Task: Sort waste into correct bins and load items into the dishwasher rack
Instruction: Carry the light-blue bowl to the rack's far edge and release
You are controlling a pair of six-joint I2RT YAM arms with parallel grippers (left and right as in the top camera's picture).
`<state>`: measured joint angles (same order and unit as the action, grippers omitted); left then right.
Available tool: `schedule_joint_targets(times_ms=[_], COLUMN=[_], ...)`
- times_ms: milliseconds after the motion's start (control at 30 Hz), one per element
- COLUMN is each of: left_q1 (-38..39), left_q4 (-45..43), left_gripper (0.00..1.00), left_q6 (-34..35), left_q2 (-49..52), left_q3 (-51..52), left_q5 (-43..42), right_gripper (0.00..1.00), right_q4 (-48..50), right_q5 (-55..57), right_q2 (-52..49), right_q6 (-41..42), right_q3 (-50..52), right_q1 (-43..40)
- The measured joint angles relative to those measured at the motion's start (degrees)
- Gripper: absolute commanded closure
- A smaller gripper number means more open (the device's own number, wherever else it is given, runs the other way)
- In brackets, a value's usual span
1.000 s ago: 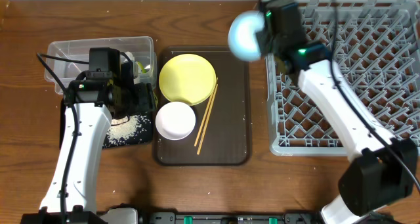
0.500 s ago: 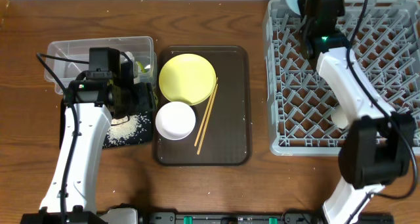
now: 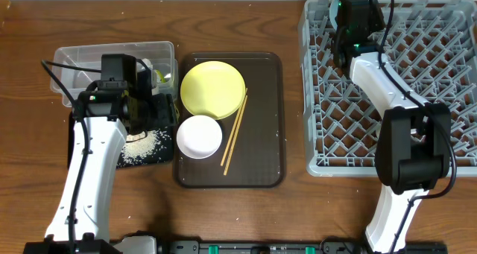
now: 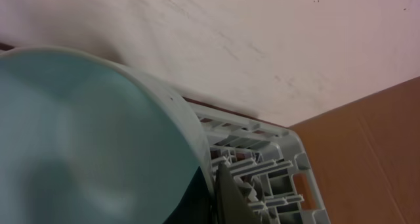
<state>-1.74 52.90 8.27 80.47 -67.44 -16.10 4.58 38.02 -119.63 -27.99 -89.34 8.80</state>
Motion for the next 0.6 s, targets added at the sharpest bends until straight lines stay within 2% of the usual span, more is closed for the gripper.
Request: schedule_joint_targets(times_ms=[433,600], left_q1=[0.00,0.00], left_q4=[0.00,0.02], left_gripper=[0.32,0.32], left_q6=[0.00,0.00], left_q2=[0.00,0.00], left_q3=[0.00,0.00], left_q5=[0.00,0.00], right_gripper=[0.99,0.99], right_q4=[-9.33,-13.66], right_q5=[2.23,3.87], right_q2=[0.02,0.17], right_q6=[3.50,8.00], right_q3=[-0.98,-1.27], right_q1=[4.07,5.09])
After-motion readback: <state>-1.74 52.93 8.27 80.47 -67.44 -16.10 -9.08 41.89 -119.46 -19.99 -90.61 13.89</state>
